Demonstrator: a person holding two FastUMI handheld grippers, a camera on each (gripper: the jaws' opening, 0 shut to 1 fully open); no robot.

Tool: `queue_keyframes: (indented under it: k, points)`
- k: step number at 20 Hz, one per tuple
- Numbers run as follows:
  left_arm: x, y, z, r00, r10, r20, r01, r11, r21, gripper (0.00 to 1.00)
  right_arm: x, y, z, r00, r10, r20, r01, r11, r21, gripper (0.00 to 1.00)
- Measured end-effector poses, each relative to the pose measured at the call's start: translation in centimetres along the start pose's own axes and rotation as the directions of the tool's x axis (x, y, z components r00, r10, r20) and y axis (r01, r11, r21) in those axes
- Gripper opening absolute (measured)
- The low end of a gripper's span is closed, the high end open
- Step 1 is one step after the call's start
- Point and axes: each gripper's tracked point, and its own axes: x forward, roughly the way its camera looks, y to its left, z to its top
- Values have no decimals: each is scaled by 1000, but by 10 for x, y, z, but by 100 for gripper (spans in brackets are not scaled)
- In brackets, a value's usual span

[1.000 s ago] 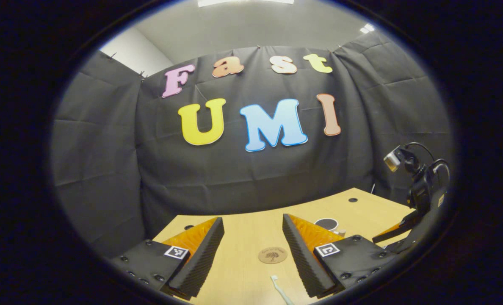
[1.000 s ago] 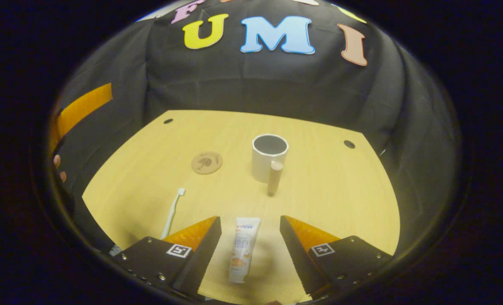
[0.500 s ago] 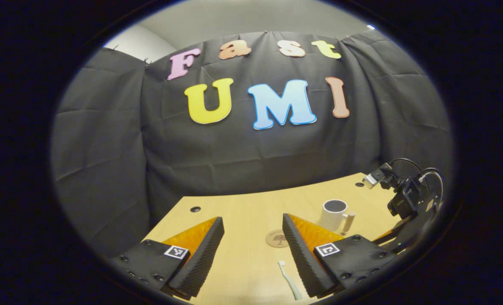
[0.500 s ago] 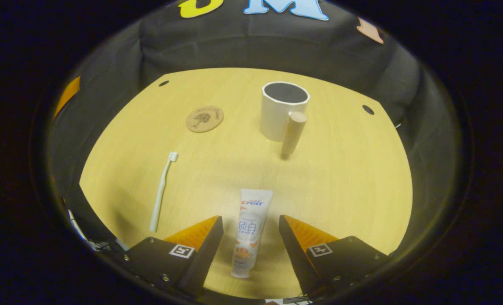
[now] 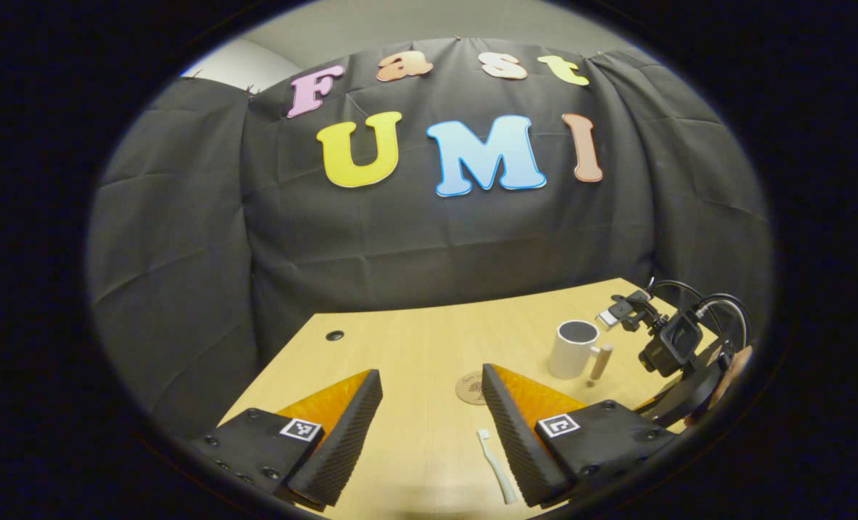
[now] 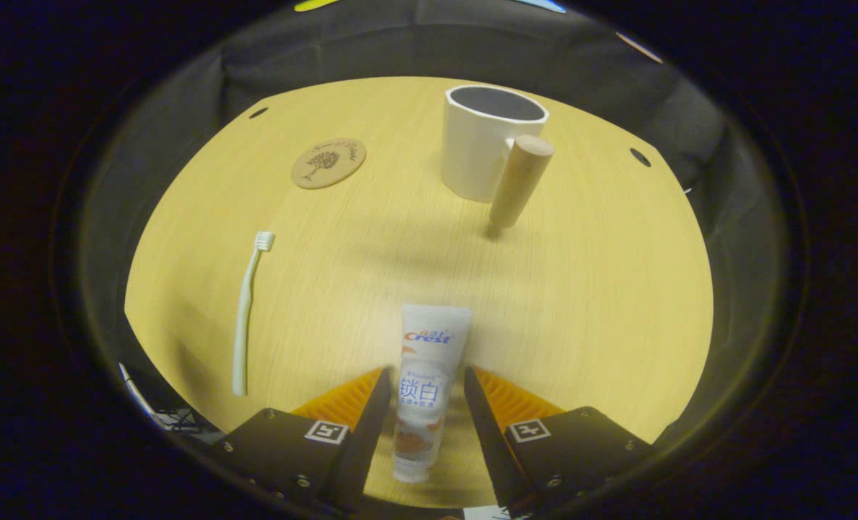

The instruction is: Put the toothbrush and toothpaste on the desktop into the cup, then pick up the cup and place it on the coaster on the desktop.

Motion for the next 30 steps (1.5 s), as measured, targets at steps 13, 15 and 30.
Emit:
queue_keyframes:
  k: [13,15,30]
  points:
    - [17,-10,-33,992,-15,-124,15,1000,-3,93,2,-11,-3,999,21,-41,-17,995,96,22]
    - [22,-14,-48,984,-28,-179,25,1000,-19,93,-7,-13,8,999,35,16,-36,995,94,22]
    - [33,-67,-182,712,-213,-669,65,969,-240,91,-115,-38,143,888,70,454,-102,994,45,21]
